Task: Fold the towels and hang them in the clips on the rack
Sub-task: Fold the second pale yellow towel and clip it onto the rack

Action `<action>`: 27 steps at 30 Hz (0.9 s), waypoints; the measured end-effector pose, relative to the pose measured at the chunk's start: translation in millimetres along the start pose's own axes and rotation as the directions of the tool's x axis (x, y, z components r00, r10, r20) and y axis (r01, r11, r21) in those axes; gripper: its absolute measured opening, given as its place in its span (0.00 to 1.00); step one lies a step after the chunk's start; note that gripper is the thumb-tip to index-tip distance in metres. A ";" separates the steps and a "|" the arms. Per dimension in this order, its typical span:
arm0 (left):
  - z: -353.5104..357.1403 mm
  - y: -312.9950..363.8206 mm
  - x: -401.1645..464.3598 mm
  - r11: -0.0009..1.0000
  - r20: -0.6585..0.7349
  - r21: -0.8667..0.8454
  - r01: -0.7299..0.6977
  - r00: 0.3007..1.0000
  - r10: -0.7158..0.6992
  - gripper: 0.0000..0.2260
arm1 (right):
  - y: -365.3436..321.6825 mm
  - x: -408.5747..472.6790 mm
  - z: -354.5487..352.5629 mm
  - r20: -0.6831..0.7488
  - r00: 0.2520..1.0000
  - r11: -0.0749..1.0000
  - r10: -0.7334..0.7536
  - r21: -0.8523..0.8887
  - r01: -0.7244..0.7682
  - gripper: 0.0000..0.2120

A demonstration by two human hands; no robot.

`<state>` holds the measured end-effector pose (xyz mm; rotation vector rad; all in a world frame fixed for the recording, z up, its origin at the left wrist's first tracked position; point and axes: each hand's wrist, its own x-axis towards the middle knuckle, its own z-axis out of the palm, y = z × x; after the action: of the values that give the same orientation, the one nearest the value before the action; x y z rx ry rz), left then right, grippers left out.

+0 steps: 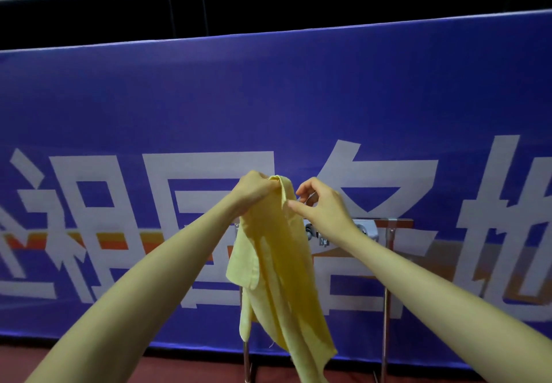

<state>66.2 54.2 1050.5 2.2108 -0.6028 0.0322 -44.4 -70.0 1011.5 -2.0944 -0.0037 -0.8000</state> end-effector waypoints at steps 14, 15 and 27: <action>9.9 1.8 5.2 0.998 0.080 0.045 -0.033 0.996 0.029 0.17 | 6.5 4.3 -8.1 -0.081 0.997 0.999 -0.018 0.028 0.020 0.05; 9.3 -0.9 5.2 0.998 0.087 0.042 -0.041 0.995 0.037 0.17 | 7.6 6.2 -10.9 -0.091 0.996 0.999 -0.005 0.034 0.008 0.05; 16.7 -72.7 -7.0 0.985 0.325 0.142 0.102 0.935 -0.144 0.13 | 23.7 26.5 -26.8 -0.133 0.988 0.993 0.078 0.102 -0.065 0.04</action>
<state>88.5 84.5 985.7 2.3898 -0.6585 -0.3894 -31.1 -111.7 1019.7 -1.9342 0.1045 -0.8805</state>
